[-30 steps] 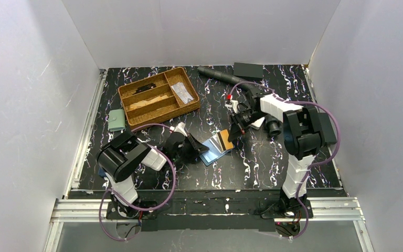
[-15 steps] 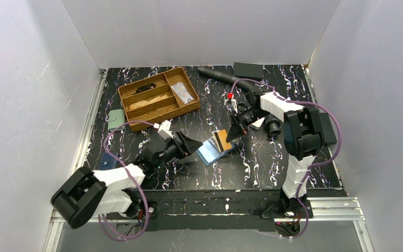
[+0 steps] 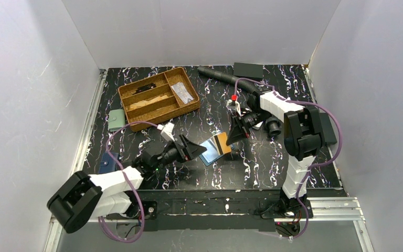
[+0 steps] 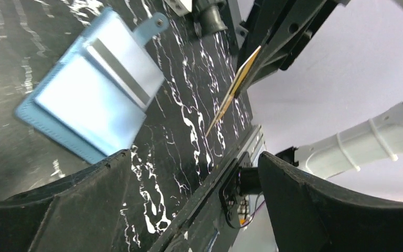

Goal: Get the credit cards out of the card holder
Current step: Place the credit card in the storage box.

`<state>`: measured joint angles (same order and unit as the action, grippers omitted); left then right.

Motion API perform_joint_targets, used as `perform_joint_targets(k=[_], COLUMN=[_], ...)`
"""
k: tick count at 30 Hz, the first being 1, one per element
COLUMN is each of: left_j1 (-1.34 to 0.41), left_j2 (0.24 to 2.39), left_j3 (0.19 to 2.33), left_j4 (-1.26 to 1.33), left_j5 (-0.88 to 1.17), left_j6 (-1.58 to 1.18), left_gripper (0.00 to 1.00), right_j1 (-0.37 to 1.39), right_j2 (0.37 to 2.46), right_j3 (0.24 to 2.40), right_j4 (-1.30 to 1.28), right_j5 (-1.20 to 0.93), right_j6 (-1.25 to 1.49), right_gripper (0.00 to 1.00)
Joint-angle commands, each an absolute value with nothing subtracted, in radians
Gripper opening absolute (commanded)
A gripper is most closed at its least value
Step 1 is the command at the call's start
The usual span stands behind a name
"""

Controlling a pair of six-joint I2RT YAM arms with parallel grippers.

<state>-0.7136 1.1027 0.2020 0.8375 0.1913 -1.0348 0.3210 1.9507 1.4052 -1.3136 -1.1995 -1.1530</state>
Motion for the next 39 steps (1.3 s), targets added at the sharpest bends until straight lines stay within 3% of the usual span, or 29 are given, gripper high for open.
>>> perform_joint_targets(k=[1, 8, 14, 23, 26, 29, 36, 39], left_j1=[-0.766, -0.789, -0.792, -0.793, -0.792, -0.792, -0.795, -0.805], left_j2=[1.199, 1.428, 1.555, 1.499, 1.509, 1.512, 1.210, 1.061], left_j3=[0.327, 0.497, 0.519, 0.451, 0.470, 0.501, 0.537, 0.505], left_j4=[0.872, 0.903, 1.035, 1.061, 1.054, 1.026, 0.499, 0.381], left_j5=[0.281, 0.350, 0.403, 0.376, 0.416, 0.459, 0.318, 0.237], left_j6=[-0.908, -0.908, -0.963, -0.938, -0.912, -0.869, -0.360, -0.126], left_gripper=[0.87, 0.65, 0.34, 0.32, 0.03, 0.00, 0.00, 0.00], right_j1=[0.350, 0.364, 0.364, 0.364, 0.364, 0.364, 0.323, 0.300], right_j2=[1.927, 1.928, 1.931, 1.937, 1.936, 1.934, 1.881, 1.835], right_j3=[1.425, 1.422, 1.424, 1.425, 1.423, 1.422, 1.450, 1.427], right_j4=[-1.367, -1.366, -1.367, -1.344, -1.339, -1.343, -1.423, -1.411], right_j5=[-1.261, -1.272, -1.273, -1.267, -1.268, -1.270, -1.279, -1.316], right_j6=[-1.216, -1.213, -1.206, -1.173, -1.168, -1.171, -1.241, -1.236], right_gripper=[0.01, 0.01, 0.01, 0.01, 0.01, 0.03, 0.68, 0.84])
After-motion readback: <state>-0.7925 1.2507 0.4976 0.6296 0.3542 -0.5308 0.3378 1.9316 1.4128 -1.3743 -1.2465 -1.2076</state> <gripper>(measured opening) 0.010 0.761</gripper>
